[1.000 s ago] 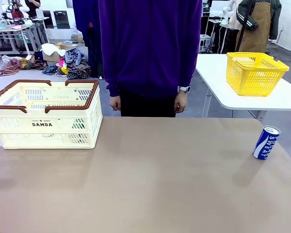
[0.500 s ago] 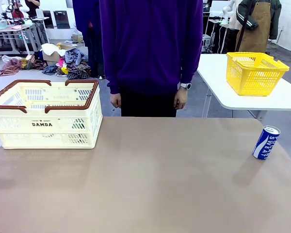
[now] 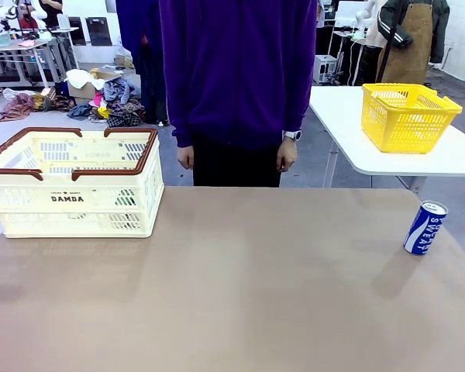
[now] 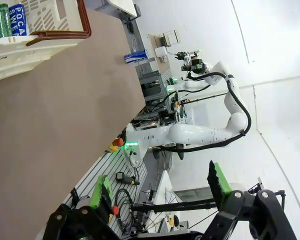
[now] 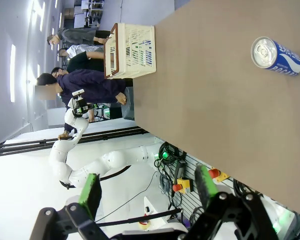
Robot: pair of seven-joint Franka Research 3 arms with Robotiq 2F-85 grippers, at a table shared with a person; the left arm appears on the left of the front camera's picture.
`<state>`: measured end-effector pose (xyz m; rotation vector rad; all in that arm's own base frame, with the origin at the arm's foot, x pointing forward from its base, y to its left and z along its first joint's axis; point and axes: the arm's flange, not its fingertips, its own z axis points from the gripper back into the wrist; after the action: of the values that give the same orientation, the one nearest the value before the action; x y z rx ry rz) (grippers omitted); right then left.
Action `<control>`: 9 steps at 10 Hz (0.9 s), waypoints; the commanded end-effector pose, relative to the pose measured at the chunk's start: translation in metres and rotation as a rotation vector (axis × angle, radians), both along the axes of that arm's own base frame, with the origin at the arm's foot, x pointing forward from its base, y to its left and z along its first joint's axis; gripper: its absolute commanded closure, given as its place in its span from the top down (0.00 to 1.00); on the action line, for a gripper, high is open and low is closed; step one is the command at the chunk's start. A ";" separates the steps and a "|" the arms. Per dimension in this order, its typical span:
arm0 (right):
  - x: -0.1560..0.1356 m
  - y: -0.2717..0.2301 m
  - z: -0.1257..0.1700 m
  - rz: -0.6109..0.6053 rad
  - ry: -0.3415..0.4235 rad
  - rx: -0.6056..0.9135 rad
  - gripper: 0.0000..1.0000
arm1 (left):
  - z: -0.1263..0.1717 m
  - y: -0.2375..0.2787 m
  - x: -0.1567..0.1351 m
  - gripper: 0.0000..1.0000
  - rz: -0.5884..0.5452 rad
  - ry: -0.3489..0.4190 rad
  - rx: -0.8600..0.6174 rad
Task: Place the drinks into the Shopping basket.
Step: Pick up one drink and place it into the Shopping basket.
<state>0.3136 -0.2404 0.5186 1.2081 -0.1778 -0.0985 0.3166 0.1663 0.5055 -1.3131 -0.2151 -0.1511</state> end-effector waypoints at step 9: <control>0.124 0.207 0.044 0.096 0.437 -1.260 1.00 | 0.001 -0.001 -0.003 1.00 0.000 0.007 -0.003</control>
<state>0.4340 -0.0407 0.5581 0.1120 0.1699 -0.1517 0.3166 0.1654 0.5050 -1.3124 -0.2129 -0.1507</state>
